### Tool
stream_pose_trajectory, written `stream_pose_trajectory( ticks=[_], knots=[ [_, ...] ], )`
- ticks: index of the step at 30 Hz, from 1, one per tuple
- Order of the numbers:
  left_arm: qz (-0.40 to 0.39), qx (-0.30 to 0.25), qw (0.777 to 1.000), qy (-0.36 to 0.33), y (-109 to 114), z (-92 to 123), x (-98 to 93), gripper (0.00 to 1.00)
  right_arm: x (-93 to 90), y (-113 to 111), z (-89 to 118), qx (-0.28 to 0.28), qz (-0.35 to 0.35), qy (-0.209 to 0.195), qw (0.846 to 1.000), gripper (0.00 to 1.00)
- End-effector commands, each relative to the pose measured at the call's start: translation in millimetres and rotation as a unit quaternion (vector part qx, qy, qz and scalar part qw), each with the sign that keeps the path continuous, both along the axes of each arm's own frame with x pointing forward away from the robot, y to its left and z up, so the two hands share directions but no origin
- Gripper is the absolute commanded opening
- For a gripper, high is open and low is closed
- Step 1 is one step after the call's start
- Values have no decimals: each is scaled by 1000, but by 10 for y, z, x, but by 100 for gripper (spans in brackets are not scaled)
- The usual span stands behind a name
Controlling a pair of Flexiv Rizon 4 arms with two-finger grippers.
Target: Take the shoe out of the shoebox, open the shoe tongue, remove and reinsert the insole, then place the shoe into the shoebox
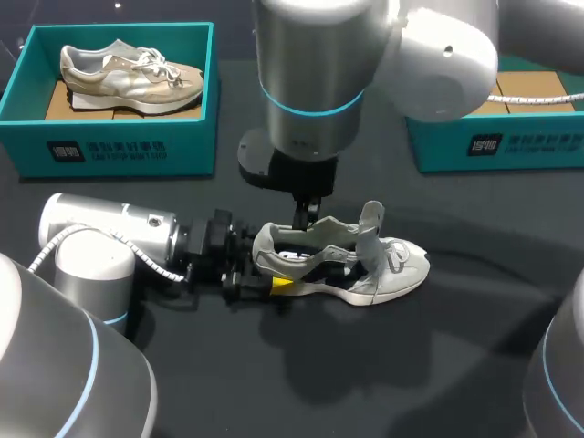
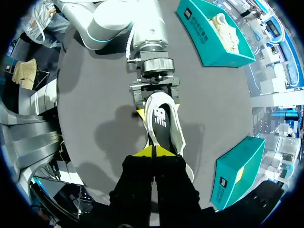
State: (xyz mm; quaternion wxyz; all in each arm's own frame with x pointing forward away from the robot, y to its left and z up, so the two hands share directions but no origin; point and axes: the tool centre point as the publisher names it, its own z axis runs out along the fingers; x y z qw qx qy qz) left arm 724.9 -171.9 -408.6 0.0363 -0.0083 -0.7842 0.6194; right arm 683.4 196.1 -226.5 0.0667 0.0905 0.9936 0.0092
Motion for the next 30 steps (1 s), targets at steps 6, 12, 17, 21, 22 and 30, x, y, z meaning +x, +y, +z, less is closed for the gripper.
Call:
stream_pose_trajectory(
  ticks=[6,12,17,21,22,30],
  knots=[
    [1,-1,1000,0,8,0,-10,0,61,8,-117,1,59,22,998,0],
    [1,-1,1000,0,8,0,-10,0,82,26,-180,4,58,24,998,0],
    [1,-1,1000,0,8,0,-10,0,152,158,-423,-13,85,17,996,0],
    [1,-1,1000,0,8,0,-10,0,187,176,-577,-7,94,13,995,0],
    [1,-1,1000,0,8,0,-10,0,192,174,-612,-1,97,11,995,0],
    [1,-1,1000,0,8,0,-10,0,218,205,-814,10,111,9,994,0]
  ],
)
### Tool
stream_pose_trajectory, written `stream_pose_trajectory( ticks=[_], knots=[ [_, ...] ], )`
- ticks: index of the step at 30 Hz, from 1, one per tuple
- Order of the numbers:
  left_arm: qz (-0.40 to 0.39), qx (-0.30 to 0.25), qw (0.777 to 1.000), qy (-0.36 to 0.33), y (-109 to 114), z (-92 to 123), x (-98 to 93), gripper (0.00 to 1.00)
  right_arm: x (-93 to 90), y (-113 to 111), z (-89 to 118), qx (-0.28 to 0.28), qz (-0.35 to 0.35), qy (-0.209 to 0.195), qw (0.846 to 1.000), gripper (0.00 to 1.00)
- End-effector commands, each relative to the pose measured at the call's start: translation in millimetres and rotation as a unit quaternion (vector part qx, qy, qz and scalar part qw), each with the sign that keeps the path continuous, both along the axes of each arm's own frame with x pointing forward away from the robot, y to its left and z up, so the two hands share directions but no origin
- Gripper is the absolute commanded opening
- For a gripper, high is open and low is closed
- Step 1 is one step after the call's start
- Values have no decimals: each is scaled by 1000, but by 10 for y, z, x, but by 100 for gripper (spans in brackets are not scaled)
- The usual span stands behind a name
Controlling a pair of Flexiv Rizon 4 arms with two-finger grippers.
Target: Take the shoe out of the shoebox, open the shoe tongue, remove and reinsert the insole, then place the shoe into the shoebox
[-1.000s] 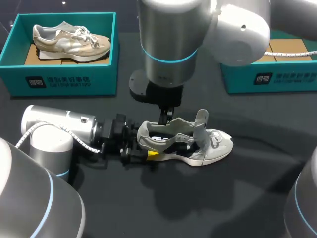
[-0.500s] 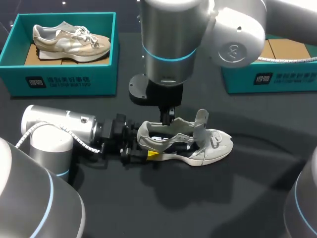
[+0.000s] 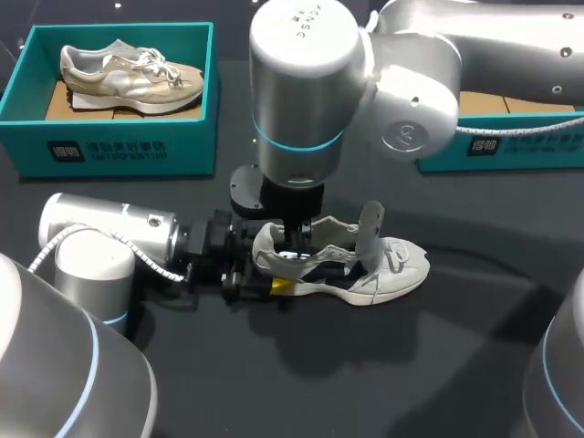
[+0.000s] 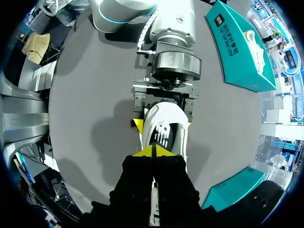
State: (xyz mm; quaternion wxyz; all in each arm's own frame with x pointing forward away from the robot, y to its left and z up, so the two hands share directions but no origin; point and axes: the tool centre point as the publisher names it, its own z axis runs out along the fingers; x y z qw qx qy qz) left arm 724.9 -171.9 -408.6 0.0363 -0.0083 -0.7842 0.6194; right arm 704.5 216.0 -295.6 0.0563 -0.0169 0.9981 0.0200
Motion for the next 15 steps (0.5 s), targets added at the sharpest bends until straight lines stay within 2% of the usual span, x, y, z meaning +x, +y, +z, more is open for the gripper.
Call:
stream_pose_trajectory(
  ticks=[1,15],
  knots=[
    [1,-1,1000,0,7,0,-9,0,7,9,-147,9,6,0,1000,0],
    [1,-1,1000,0,7,0,-9,0,129,1,-468,21,38,-16,999,0]
  ],
)
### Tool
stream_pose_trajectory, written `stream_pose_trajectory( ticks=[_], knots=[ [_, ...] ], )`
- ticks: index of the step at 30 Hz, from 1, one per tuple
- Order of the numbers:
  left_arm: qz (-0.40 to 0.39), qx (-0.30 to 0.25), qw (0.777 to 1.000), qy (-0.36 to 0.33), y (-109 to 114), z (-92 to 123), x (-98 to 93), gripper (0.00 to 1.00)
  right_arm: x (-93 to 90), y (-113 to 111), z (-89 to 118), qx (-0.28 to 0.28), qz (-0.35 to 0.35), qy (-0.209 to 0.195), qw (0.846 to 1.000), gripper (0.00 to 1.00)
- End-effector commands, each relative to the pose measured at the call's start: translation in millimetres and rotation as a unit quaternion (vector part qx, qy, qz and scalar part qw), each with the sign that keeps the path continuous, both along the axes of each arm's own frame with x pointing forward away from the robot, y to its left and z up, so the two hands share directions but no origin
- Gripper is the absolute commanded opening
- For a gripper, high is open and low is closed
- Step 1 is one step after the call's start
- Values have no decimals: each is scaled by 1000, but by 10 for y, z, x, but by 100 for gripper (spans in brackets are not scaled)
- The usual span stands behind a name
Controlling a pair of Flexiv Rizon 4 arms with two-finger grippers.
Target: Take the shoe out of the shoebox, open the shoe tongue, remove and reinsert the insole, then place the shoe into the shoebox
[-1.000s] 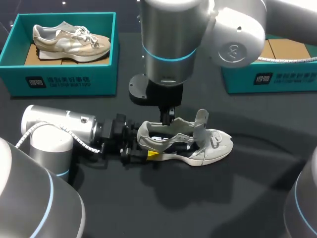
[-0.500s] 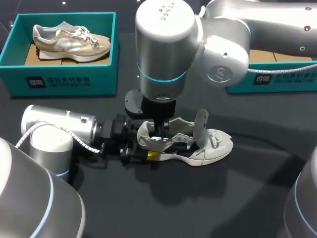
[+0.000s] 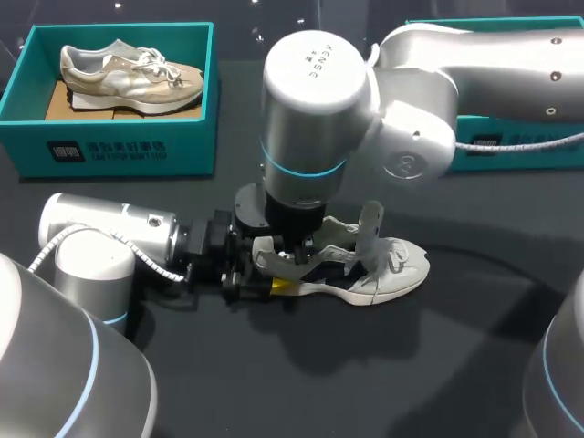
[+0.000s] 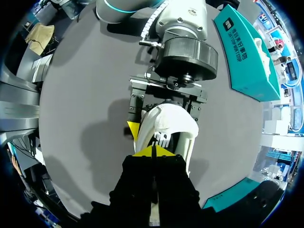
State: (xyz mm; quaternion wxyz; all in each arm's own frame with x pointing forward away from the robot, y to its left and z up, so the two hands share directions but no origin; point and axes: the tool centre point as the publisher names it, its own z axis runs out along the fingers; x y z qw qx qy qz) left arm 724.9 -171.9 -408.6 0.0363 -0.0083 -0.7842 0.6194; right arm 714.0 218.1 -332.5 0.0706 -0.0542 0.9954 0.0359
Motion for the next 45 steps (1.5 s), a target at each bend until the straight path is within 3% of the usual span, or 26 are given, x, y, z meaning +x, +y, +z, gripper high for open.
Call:
stream_pose_trajectory(
  ticks=[1,30,33,45],
  knots=[
    [1,-1,1000,0,7,0,-9,0,49,-28,-118,8,0,-1,1000,0],
    [1,-1,1000,0,7,0,-9,0,288,-622,-398,-6,-66,-6,998,0],
    [1,-1,1000,0,7,0,-9,0,307,-629,-423,-6,-68,-5,998,15],
    [1,-1,1000,0,7,0,-9,0,301,-611,-627,-2,-70,20,997,28]
  ],
)
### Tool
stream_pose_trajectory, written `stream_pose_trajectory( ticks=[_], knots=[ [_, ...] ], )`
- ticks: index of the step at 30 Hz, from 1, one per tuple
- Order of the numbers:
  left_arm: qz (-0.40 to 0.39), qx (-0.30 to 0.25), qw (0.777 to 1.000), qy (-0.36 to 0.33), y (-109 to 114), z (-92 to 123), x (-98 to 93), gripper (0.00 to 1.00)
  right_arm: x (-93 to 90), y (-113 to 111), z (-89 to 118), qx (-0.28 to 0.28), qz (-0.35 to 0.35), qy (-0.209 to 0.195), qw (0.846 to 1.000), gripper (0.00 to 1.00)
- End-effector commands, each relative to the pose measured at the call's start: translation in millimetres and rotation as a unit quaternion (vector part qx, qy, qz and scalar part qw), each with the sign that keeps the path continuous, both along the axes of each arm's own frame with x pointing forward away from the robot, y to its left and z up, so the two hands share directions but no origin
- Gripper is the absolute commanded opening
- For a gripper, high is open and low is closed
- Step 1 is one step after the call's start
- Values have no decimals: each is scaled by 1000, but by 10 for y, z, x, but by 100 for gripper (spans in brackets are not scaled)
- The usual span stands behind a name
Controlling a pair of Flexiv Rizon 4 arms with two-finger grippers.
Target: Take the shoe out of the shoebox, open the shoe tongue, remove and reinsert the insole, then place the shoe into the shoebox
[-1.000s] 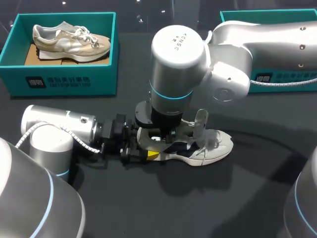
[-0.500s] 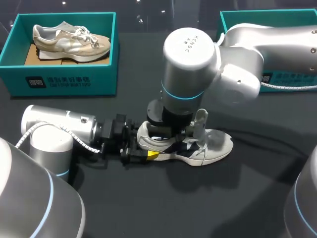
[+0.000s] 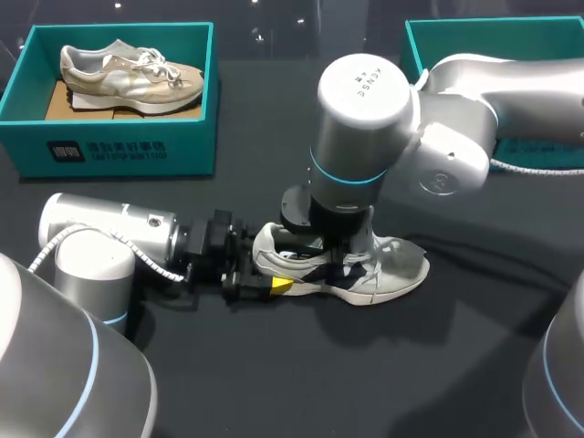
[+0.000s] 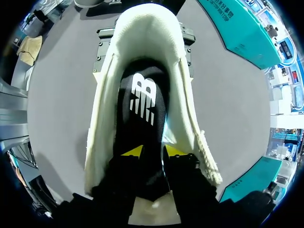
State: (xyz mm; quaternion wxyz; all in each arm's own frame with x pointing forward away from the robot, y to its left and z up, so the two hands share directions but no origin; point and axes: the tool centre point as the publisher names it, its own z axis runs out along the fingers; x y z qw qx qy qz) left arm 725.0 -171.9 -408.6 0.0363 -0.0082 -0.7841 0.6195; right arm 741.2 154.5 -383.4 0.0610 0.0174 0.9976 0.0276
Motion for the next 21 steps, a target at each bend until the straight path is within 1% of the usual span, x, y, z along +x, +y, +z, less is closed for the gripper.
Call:
stream_pose_trajectory(
  ticks=[1,9,14,16,20,21],
  knots=[
    [1,-1,1000,-1,8,0,-10,0,27,32,-142,4,1,11,1000,28],
    [1,-1,1000,-1,8,0,-10,0,-17,92,-309,15,-2,36,999,38],
    [1,-1,1000,-1,8,0,-10,0,-84,128,-376,21,-1,64,998,39],
    [1,-1,1000,-1,8,0,-10,0,-119,140,-390,22,2,77,997,37],
    [1,-1,1000,-1,8,0,-10,0,-218,169,-446,17,6,112,993,26],
    [1,-1,1000,-1,8,0,-10,0,-241,169,-464,17,6,120,993,18]
  ],
)
